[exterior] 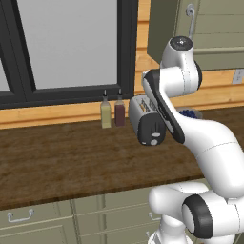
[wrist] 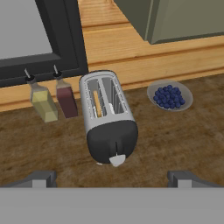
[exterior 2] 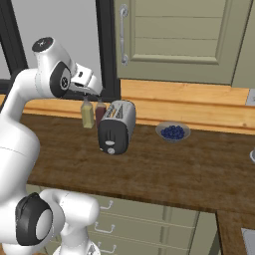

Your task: Start the toaster. Once the lever pops up, take the bread to the plate on the dining counter.

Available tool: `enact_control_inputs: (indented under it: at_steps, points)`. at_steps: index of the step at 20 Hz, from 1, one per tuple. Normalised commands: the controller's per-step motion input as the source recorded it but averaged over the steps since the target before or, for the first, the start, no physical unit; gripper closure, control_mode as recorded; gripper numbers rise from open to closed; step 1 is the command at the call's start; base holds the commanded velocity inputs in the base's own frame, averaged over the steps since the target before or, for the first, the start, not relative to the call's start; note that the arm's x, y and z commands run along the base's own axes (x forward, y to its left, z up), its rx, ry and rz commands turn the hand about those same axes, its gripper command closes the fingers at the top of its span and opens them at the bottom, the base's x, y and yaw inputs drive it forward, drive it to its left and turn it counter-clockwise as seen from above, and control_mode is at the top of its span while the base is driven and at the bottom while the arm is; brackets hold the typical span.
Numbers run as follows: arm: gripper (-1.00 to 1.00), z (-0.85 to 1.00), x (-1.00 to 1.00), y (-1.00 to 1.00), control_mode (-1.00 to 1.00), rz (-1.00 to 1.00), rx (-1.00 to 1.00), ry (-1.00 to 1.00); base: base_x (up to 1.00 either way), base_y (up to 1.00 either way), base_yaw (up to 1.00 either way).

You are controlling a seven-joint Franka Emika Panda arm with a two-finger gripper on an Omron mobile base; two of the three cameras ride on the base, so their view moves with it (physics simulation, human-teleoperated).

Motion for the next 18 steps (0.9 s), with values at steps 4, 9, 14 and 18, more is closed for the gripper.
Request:
enact_control_inputs:
  at_steps: [4, 9, 14, 18]
  points:
    - [-1.0, 0.0, 0.0, 0.0, -1.0, 0.0, 0.0, 0.0, 0.0, 0.0, 0.0]
    - [-1.0, 0.0, 0.0, 0.0, -1.0, 0.0, 0.0, 0.0, 0.0, 0.0, 0.0]
    - [-1.0, 0.0, 0.0, 0.0, -1.0, 0.0, 0.0, 0.0, 0.0, 0.0, 0.0]
    - [-1.0, 0.0, 0.0, 0.0, -1.0, 0.0, 0.0, 0.0, 0.0, 0.0, 0.0]
